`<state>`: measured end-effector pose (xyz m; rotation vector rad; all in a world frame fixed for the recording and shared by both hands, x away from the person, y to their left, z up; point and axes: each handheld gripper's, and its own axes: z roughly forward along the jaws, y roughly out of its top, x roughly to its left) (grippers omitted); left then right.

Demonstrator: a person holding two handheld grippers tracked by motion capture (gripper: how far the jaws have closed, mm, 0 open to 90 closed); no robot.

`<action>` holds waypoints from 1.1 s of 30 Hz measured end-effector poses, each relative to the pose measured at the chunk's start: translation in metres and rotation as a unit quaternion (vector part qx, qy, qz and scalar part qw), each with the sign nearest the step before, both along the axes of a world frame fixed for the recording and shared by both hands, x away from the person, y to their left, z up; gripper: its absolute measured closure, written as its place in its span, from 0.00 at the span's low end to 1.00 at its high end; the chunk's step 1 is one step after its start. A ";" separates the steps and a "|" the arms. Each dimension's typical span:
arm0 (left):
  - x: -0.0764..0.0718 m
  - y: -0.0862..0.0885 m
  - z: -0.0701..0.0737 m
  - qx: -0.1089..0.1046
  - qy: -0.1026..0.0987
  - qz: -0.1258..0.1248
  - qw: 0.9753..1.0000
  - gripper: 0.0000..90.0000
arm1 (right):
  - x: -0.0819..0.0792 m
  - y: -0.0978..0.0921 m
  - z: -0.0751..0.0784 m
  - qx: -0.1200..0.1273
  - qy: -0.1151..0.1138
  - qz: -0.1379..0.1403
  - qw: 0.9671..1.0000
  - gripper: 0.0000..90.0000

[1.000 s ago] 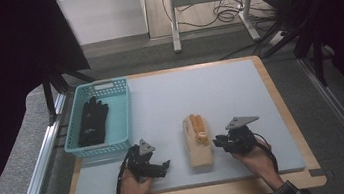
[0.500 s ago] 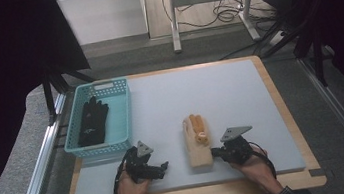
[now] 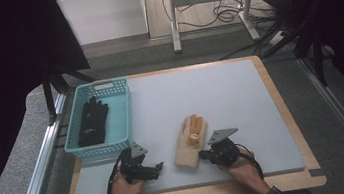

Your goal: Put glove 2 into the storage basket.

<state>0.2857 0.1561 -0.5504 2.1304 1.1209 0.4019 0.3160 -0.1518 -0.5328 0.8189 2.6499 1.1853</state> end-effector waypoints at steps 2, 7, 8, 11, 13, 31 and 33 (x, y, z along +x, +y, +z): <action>0.000 0.000 0.000 0.001 0.000 0.000 1.000 0.03 | 0.001 0.005 -0.001 0.003 -0.002 0.002 1.000 0.98; 0.000 0.000 0.000 0.001 0.000 0.001 1.000 0.03 | 0.004 0.018 -0.002 0.007 -0.002 0.004 1.000 0.98; 0.000 0.000 0.000 0.001 0.000 0.001 1.000 0.03 | 0.005 0.021 -0.003 0.007 -0.002 0.003 1.000 0.98; 0.000 0.000 0.000 0.001 -0.001 0.001 1.000 0.03 | 0.006 0.028 -0.004 0.009 -0.005 0.004 1.000 0.98; 0.000 0.000 -0.001 0.001 -0.001 0.002 1.000 0.03 | 0.007 0.031 -0.004 0.011 -0.005 0.004 1.000 0.98; 0.000 -0.001 -0.001 -0.001 0.000 0.006 1.000 0.01 | 0.006 -0.008 0.011 0.003 -0.031 -0.038 0.999 0.68; 0.000 -0.001 -0.001 -0.001 0.000 0.006 1.000 0.01 | 0.008 -0.015 0.013 0.004 -0.034 -0.047 0.998 0.63</action>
